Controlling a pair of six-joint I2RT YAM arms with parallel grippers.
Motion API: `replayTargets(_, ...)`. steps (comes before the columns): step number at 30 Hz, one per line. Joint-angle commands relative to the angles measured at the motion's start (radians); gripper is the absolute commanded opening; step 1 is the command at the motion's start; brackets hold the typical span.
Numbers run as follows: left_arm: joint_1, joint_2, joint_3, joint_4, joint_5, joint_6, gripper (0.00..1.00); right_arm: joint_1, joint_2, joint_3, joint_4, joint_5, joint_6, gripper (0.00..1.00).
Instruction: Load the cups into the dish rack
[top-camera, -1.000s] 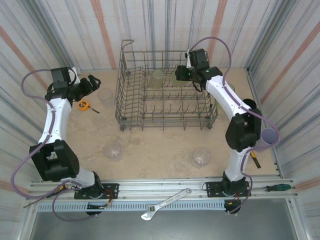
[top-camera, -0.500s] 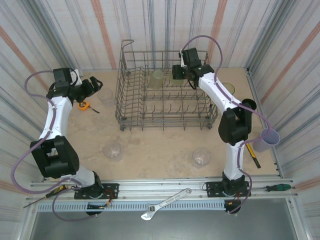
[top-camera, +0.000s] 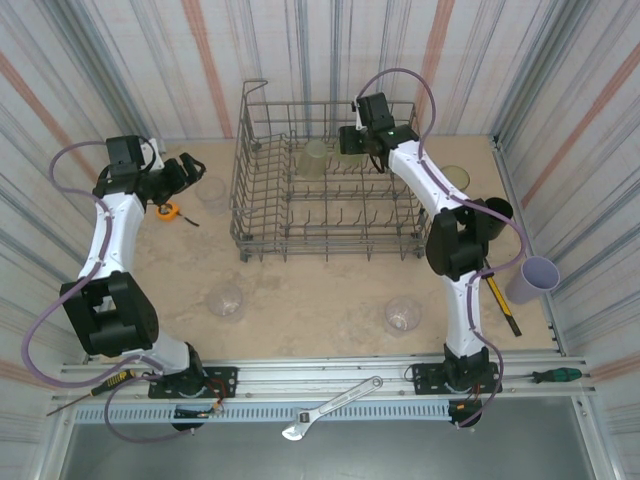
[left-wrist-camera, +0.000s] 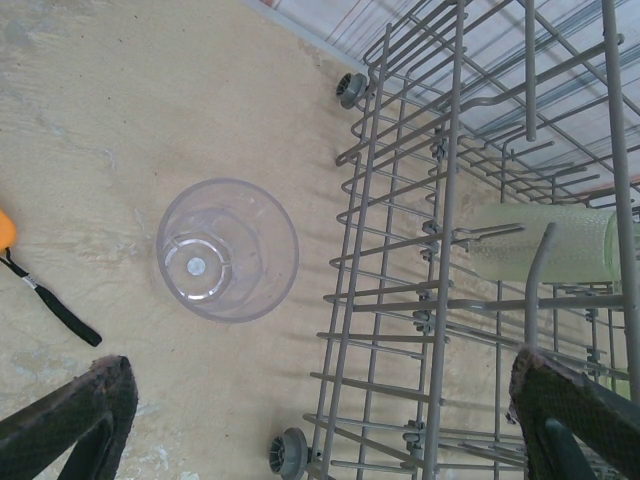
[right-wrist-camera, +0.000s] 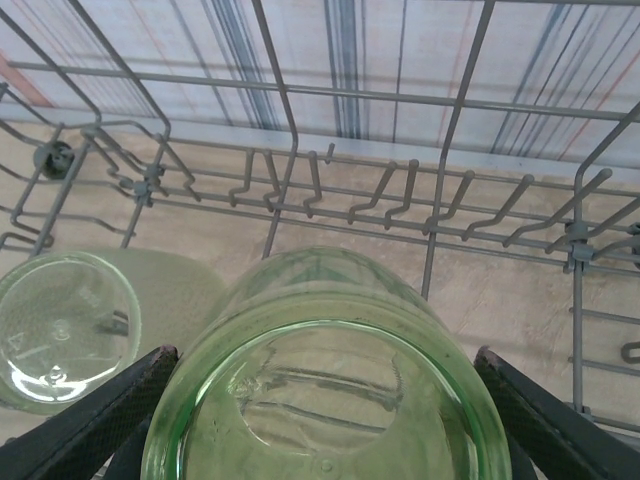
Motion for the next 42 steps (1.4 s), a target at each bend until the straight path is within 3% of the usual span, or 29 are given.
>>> replayTargets(1,0.001,-0.016,0.025,-0.006,0.027,0.007,0.99,-0.008,0.051,0.063,-0.033,0.005,0.018,0.46)
replayTargets(32,0.0,-0.035,0.013,-0.005,0.009,0.002,0.99,-0.02,0.181,0.137,-0.101,-0.057,0.052,0.5)
replayTargets(42,-0.001,-0.041,0.013,0.0,0.014,-0.001,0.99,-0.022,0.219,0.207,-0.18,-0.061,0.051,0.73)
